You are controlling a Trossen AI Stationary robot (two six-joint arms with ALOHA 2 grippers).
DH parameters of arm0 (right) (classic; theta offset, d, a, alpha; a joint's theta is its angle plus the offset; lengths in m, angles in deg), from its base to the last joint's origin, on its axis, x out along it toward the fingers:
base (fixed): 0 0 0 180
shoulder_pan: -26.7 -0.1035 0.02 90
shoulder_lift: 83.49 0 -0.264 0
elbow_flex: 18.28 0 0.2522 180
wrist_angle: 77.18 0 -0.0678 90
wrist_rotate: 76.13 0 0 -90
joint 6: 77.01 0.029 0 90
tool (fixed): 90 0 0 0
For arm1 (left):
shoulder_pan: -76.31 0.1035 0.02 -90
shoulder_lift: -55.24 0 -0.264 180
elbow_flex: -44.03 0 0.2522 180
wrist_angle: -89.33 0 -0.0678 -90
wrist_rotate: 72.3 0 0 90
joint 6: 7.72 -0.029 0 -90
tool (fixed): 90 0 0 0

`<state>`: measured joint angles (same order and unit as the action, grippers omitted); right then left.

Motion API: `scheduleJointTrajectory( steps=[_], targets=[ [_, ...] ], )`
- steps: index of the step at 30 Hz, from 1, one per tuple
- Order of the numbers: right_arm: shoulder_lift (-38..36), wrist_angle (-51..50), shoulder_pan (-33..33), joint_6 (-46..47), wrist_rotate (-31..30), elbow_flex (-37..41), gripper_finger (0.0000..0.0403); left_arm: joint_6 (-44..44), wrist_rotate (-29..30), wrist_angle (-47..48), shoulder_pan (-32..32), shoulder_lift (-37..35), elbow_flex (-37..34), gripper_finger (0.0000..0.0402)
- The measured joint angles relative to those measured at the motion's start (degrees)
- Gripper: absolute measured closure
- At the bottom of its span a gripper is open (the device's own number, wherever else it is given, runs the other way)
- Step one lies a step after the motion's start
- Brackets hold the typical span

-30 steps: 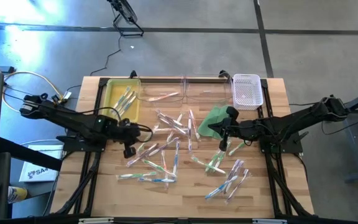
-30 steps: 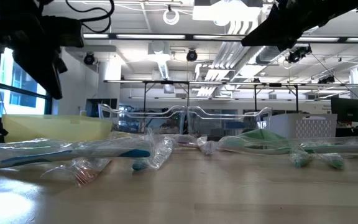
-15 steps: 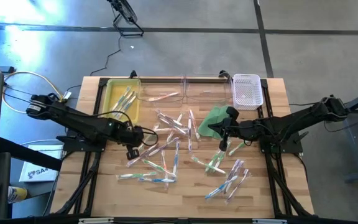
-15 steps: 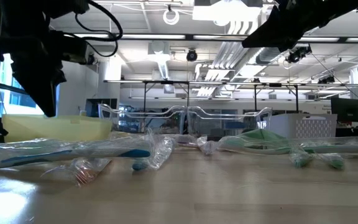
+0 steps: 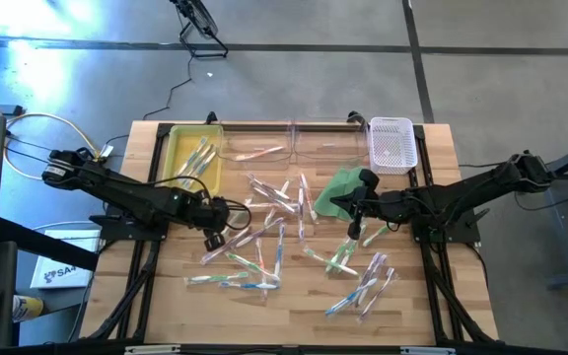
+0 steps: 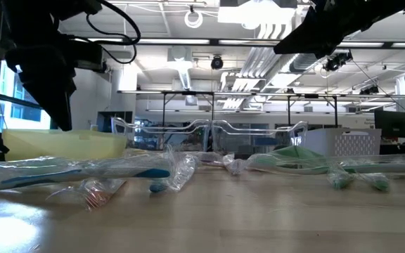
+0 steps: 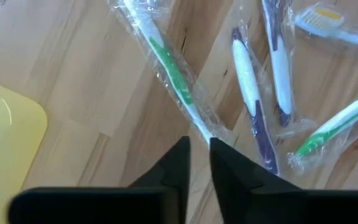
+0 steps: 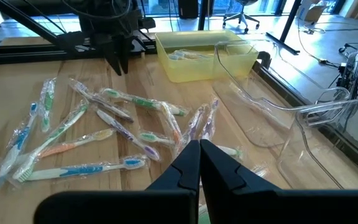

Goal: Pick & Place Toothbrushes
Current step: Put the green toothbrush into the right transparent bin

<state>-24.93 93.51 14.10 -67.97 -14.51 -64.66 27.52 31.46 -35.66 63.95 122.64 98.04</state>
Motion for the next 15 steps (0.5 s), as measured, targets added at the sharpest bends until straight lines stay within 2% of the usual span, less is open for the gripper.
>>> scheduleJointTrajectory(
  steps=[7, 15],
  targets=[
    [0.01, -0.05, 0.0, -0.02, 0.0, 0.01, 0.04, 1.28, 1.07, -2.31, 0.0, -0.01, 0.0, 0.0256],
    [1.06, -0.1, 0.0, -0.04, 0.02, 0.0, 0.04, 4.58, 3.43, -2.53, 0.0, 0.37, 0.0, 0.0243]
  ],
)
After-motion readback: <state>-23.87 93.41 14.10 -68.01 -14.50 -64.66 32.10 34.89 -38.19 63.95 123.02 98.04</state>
